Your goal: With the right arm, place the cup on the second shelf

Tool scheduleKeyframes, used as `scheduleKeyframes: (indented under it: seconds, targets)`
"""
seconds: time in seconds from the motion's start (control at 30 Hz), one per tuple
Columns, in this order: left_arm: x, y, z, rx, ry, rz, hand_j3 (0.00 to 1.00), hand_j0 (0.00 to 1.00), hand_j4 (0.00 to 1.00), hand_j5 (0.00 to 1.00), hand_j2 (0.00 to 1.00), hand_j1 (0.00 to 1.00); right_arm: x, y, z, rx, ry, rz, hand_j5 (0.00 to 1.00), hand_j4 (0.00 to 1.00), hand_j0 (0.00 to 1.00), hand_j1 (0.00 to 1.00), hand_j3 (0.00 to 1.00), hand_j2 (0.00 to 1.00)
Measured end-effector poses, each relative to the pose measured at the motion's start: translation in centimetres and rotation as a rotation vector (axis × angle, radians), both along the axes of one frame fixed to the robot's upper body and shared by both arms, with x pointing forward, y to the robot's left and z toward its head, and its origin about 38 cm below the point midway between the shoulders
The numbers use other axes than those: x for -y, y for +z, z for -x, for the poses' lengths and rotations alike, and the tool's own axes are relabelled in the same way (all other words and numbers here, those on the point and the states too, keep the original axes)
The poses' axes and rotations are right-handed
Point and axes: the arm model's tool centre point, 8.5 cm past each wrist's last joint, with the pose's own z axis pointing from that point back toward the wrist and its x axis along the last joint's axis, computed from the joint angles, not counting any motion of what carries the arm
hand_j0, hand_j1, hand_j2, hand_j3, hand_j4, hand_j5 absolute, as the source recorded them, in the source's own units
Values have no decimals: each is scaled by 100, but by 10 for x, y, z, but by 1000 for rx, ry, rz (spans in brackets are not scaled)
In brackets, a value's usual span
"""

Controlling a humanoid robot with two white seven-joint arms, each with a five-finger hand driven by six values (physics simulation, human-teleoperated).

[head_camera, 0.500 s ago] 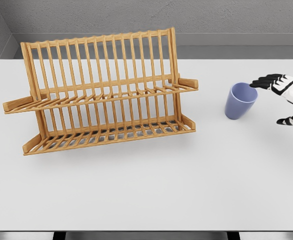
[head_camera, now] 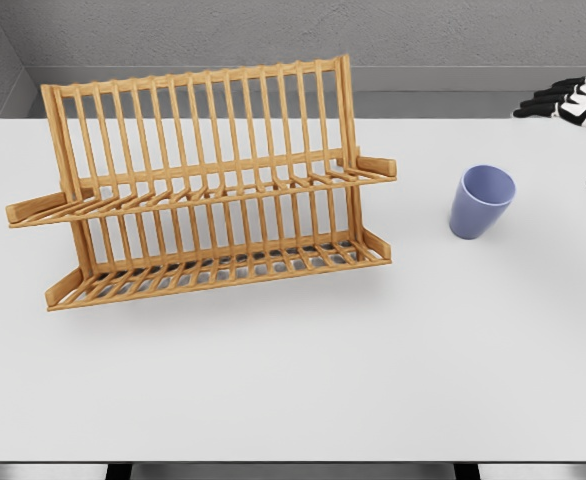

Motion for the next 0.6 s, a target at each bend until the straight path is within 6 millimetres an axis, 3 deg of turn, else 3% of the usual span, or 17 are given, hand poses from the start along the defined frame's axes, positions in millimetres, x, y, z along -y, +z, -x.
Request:
scheduleKeyframes:
  seconds: [0.03,0.13,0.17,0.3,0.43,0.5,0.6]
  targets:
    - [0,0,0,0,0,0,100,100,100,100,100,100,-2,-8,-10,-30,-2,-4,100,100,100,100,100,100]
    - [0,0,0,0,0,0,100,100,100,100,100,100,-8,-59,-25,-173,-4,9,100,100,100,100,100,100]
    - [0,0,0,0,0,0,100,100,100,100,100,100,-11,-55,-31,-166,-2,9,100,100,100,100,100,100]
    - [0,0,0,0,0,0,100,100,100,100,100,100,-11,-80,-37,-232,-16,3,100,100,100,100,100,100]
    - [0,0,0,0,0,0,100,100,100,100,100,100,-8,-82,-43,-238,-32,-5,100,100,100,100,100,100]
    - [0,0,0,0,0,0,100,100,100,100,100,100,-8,-71,-52,-217,-41,-9,100,100,100,100,100,100]
    - [0,0,0,0,0,0,100,100,100,100,100,100,-14,-93,-56,-272,-36,3,100,100,100,100,100,100]
